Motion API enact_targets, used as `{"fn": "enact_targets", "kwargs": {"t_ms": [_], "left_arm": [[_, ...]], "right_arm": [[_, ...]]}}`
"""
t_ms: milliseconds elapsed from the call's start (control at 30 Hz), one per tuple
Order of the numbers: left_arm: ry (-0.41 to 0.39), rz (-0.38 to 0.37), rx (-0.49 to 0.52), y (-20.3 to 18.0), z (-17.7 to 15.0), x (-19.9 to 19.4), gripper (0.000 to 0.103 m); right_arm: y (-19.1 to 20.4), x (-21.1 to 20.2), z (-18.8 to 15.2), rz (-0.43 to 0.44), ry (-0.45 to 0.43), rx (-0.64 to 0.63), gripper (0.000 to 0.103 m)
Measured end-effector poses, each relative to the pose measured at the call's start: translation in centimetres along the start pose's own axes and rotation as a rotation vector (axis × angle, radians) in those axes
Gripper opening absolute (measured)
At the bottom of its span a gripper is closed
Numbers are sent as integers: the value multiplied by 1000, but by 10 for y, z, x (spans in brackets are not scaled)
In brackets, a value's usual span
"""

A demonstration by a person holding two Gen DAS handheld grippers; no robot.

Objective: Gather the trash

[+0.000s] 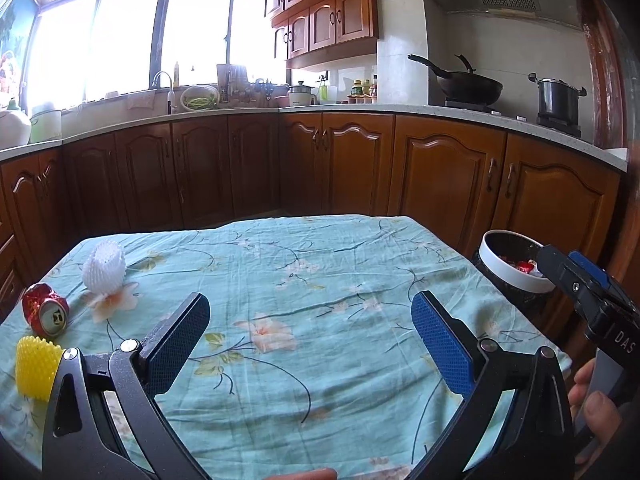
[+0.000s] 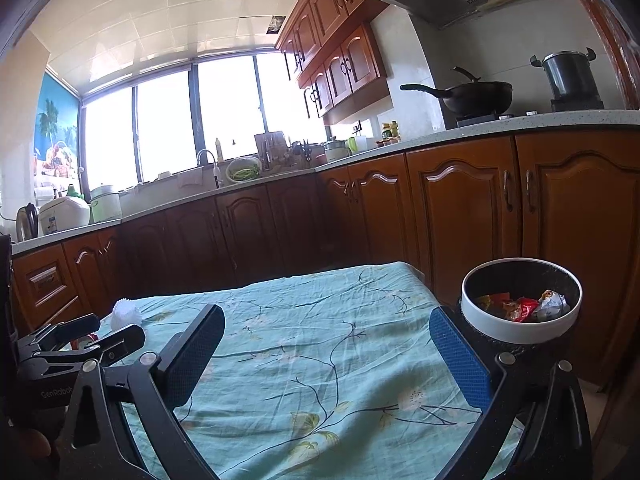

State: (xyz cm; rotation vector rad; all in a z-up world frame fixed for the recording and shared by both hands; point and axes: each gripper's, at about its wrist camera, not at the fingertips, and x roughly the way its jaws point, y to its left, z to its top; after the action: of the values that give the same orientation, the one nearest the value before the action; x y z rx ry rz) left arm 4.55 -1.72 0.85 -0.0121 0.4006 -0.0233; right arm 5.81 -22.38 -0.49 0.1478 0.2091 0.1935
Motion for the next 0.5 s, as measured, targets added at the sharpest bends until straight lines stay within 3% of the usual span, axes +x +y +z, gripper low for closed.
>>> {"fn": "enact_targets", "kwargs": {"t_ms": [500], "left_arm": [[-5,13,3,1,-1,-1,103]], "right_arm": [[2,0,-1,9,6,-15,103]]}}
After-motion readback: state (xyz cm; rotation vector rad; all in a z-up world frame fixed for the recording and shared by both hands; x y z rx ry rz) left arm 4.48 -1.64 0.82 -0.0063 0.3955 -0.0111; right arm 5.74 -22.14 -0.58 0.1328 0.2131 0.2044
